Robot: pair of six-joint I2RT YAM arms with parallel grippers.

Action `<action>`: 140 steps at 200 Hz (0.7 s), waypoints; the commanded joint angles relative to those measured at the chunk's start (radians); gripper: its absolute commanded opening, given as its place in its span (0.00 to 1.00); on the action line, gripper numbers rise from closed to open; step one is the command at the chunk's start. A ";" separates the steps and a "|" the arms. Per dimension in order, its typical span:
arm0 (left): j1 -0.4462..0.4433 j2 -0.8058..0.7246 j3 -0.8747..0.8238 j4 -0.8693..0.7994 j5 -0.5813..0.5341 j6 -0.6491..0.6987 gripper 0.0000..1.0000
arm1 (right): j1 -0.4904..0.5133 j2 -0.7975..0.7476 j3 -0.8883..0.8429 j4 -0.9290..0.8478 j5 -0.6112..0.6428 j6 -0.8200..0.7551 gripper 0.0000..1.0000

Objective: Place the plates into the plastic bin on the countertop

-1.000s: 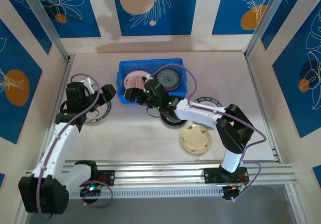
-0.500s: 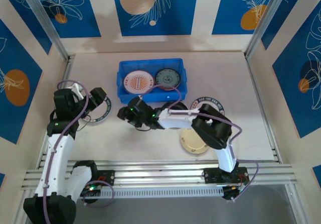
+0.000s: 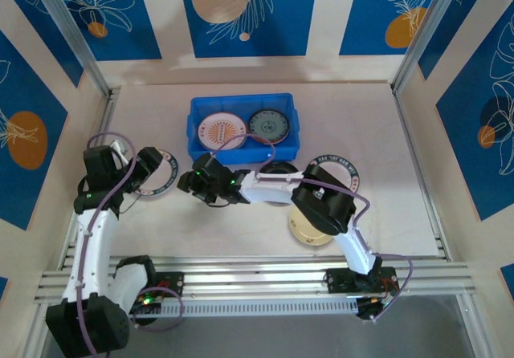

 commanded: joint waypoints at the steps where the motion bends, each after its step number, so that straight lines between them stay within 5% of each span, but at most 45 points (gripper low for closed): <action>1: 0.047 0.006 -0.078 0.008 -0.022 -0.067 0.80 | -0.065 -0.075 0.022 -0.137 -0.108 -0.118 0.58; 48: 0.104 0.026 -0.246 0.188 0.005 -0.228 0.76 | -0.105 -0.201 0.010 -0.210 -0.140 -0.244 0.62; 140: 0.112 0.048 -0.326 0.229 -0.081 -0.286 0.56 | -0.148 -0.277 -0.066 -0.073 -0.238 -0.321 0.60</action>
